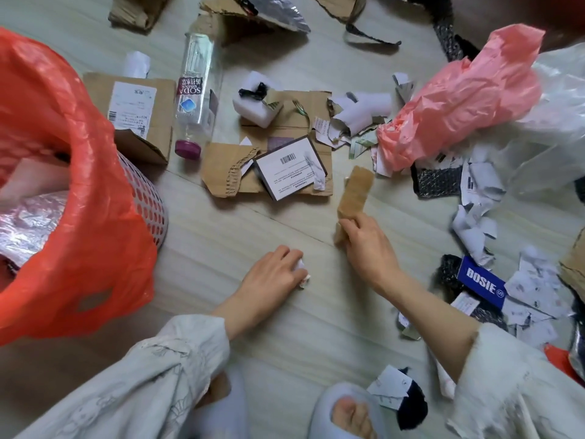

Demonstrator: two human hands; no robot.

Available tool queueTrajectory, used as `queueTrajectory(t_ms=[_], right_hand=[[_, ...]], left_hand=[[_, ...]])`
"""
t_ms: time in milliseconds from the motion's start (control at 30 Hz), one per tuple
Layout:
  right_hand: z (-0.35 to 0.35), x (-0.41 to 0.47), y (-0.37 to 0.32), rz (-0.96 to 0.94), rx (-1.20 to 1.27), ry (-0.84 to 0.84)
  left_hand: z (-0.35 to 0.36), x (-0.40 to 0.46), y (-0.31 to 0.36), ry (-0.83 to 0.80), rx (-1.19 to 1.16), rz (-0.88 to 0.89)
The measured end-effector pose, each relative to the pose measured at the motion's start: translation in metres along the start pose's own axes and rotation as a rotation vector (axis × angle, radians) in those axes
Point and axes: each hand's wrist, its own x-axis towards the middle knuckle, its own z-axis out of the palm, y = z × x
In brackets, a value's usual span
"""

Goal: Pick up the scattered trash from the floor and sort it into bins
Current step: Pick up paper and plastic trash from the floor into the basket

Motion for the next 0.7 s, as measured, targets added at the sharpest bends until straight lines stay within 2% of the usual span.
queueTrajectory(t_ms=[200, 333, 500, 700], right_hand=[[-0.002, -0.009, -0.005, 0.030, 0.056, 0.002], [-0.028, -0.012, -0.021, 0.007, 0.209, 0.115], [-0.075, -0.018, -0.066, 0.024, 0.395, 0.201], [-0.145, -0.036, -0.165, -0.128, 0.630, 0.271]], left_hand=[[-0.011, -0.005, 0.001, -0.015, -0.089, -0.029], [-0.035, -0.011, -0.003, 0.080, -0.351, -0.288], [-0.101, -0.007, -0.014, 0.391, -0.354, -0.342], [-0.208, -0.041, -0.034, 0.770, -0.265, -0.440]])
